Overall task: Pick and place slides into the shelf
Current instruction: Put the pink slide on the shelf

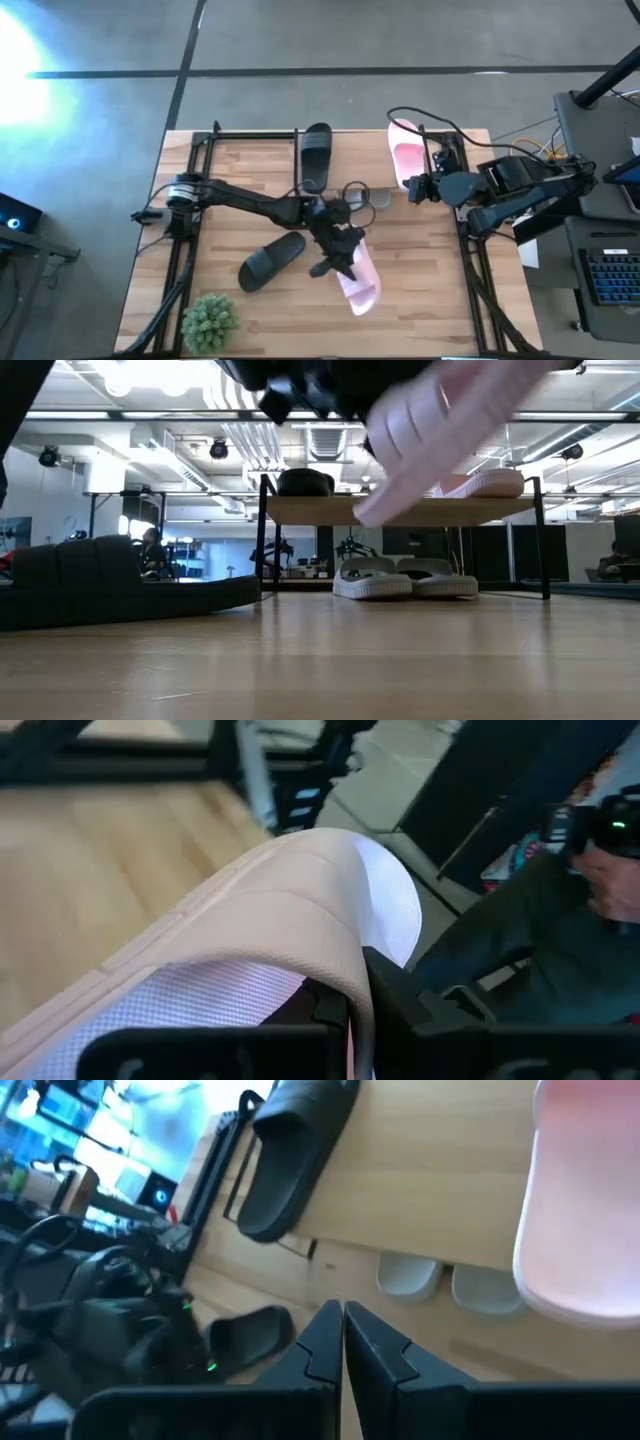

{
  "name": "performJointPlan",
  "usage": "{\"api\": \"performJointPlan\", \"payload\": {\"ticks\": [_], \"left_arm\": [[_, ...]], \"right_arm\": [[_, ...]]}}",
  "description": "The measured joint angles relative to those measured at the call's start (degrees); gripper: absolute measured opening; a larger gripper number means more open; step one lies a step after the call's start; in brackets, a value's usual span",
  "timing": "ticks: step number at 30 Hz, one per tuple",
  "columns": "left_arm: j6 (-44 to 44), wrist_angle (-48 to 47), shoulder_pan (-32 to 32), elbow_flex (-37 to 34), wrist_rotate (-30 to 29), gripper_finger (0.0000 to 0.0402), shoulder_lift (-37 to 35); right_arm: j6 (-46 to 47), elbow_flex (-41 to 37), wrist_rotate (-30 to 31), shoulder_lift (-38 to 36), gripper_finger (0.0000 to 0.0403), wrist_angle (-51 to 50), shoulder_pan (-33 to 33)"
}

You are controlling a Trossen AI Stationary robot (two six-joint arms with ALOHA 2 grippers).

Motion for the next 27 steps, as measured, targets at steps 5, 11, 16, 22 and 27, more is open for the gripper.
{"api": "performJointPlan", "payload": {"ticks": [5, 11, 16, 22, 27], "left_arm": [[-5.73, -3.70, 0.02, 2.63, -10.53, 0.0006, 3.52], [-5.87, -8.67, -0.48, 3.37, -15.30, 0.0074, 5.90], [-5.89, -8.58, -1.07, 2.96, -19.74, 0.0144, 4.68], [-5.85, -9.55, -1.01, 4.16, -20.12, 0.0203, 3.19], [-5.82, -12.82, -0.98, 4.14, -20.02, 0.0227, 1.22]], "right_arm": [[0.00, -0.07, -3.17, 0.01, 0.0009, -1.47, -0.01], [-0.38, -0.08, -3.23, -0.02, 0.0009, -4.30, -0.03], [0.68, -0.07, -3.23, -0.48, 0.0009, -7.22, -0.04], [1.98, -0.07, -4.89, -1.14, 0.0009, -9.37, -0.04], [3.63, -0.09, -9.02, -1.14, 0.0024, -11.37, -0.03]]}}
